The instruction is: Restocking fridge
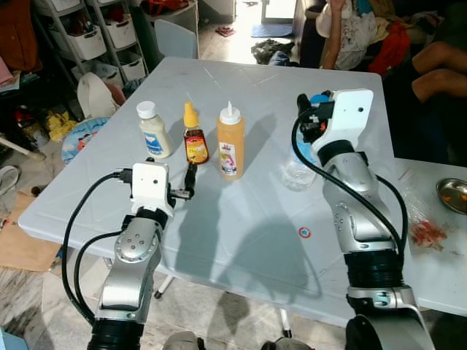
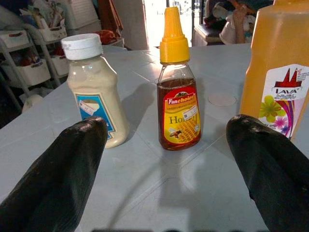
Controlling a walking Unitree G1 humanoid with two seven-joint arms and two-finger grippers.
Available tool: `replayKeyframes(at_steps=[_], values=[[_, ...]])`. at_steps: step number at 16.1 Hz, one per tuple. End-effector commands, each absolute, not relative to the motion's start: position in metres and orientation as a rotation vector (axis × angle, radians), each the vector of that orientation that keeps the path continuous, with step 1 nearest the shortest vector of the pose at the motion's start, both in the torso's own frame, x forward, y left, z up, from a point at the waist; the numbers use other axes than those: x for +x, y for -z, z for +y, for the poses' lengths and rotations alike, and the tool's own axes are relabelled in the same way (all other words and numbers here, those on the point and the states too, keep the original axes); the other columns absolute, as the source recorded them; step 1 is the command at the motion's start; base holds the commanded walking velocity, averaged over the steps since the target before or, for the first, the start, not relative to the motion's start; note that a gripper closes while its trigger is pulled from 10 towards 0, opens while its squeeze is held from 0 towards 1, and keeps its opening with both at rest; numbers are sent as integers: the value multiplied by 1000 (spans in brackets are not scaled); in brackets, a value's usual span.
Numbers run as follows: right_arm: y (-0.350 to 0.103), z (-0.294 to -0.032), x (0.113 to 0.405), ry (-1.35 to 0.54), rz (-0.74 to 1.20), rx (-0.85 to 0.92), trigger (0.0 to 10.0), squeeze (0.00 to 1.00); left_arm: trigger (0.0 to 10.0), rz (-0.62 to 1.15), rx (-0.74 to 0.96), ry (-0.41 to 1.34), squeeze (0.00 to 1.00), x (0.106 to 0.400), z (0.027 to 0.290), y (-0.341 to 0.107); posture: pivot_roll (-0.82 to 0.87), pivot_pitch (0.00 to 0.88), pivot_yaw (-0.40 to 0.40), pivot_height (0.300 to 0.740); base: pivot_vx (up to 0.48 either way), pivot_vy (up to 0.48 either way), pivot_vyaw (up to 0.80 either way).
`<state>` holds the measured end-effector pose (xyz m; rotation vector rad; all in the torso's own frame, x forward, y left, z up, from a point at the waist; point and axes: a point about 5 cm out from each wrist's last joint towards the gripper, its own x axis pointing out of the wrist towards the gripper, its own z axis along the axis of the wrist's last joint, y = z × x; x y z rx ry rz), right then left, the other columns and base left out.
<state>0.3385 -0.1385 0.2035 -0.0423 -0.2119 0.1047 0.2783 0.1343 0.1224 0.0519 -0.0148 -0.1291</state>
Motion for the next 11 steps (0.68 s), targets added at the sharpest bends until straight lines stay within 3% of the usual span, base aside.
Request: replayKeyframes(at_steps=[1, 2, 3, 4, 5, 6, 7, 9, 10, 11], values=[[-192, -144, 337, -79, -156, -73, 10000, 373, 10000, -12, 62, 125, 0, 279, 134, -122, 0, 0, 30, 740, 0, 0, 0], [-192, -144, 337, -79, -159, -78, 10000, 1000, 10000, -11, 62, 126, 0, 279, 134, -122, 2, 0, 28, 740, 0, 0, 0], [-193, -144, 337, -83, -169, -103, 10000, 1000, 10000, -10, 62, 125, 0, 279, 134, -121, 2, 0, 29, 740, 0, 0, 0], [-194, -143, 337, -85, -173, -113, 10000, 898, 10000, -10, 62, 124, 0, 279, 134, -121, 3, 0, 28, 740, 0, 0, 0], [-195, -142, 337, -90, -180, -124, 10000, 114, 10000, -11, 62, 124, 0, 279, 134, -121, 3, 0, 29, 740, 0, 0, 0], [-197, -141, 336, -94, -193, -139, 10000, 325, 10000, -11, 63, 124, 0, 279, 134, -121, 3, 0, 30, 740, 0, 0, 0], [-197, -141, 336, -93, -193, -141, 10000, 471, 10000, -11, 64, 125, 0, 279, 134, -121, 3, 0, 29, 740, 0, 0, 0], [-199, -141, 336, -93, -198, -150, 10000, 408, 10000, -11, 64, 125, 0, 280, 134, -121, 2, 0, 30, 740, 0, 0, 0], [-201, -141, 337, -97, -210, -169, 10000, 0, 10000, -12, 65, 126, 0, 280, 134, -121, 2, 0, 30, 740, 0, 0, 0], [-202, -141, 337, -97, -217, -178, 10000, 0, 10000, -12, 66, 127, 0, 280, 134, -122, 2, 0, 30, 740, 0, 0, 0]])
